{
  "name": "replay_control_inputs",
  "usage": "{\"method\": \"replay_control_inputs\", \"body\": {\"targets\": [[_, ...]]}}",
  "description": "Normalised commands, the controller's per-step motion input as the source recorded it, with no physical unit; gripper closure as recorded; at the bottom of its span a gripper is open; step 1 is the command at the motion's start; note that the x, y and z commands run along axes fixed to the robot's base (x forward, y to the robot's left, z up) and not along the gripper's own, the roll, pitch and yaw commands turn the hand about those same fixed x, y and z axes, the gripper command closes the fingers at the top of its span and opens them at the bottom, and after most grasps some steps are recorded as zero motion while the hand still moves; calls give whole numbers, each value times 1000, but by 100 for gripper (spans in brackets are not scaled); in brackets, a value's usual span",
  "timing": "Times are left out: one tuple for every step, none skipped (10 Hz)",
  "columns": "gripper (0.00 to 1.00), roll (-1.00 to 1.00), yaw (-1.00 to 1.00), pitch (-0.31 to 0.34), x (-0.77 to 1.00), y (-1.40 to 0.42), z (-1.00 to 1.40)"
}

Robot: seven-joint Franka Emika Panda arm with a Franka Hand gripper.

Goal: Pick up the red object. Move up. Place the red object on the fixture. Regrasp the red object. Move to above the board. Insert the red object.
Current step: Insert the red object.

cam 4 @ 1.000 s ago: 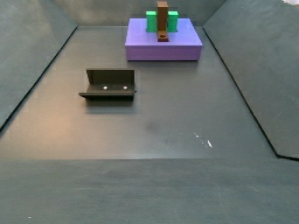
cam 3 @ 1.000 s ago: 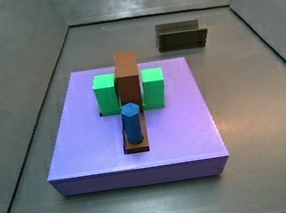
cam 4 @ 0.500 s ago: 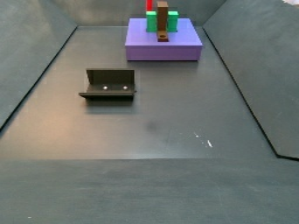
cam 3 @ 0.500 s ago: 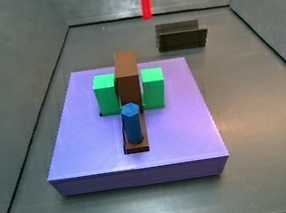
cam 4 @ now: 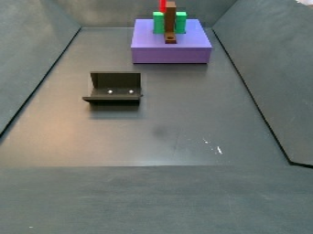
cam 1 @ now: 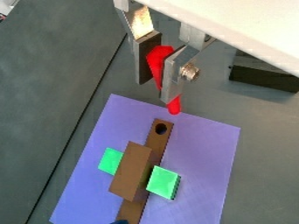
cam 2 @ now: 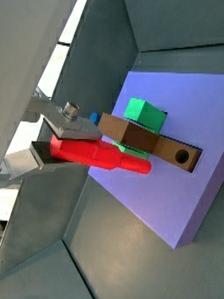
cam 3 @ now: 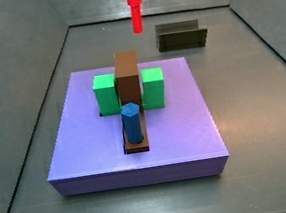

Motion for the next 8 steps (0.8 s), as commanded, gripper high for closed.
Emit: {"method": "replay_control_inputs", "body": {"targets": [[100,-6,0,0,-97,0,-120],[100,-293,-71,0,-320,0,-597],[100,-301,-71,0,-329,0,-583],[100,-303,-86,0,-357,0,-583],[100,-316,-57,0,-326,0,-546],[100,-407,0,0,-117,0,-331],[100,-500,0,0,0,17,-77],[100,-500,0,0,0,43,-40]]}}
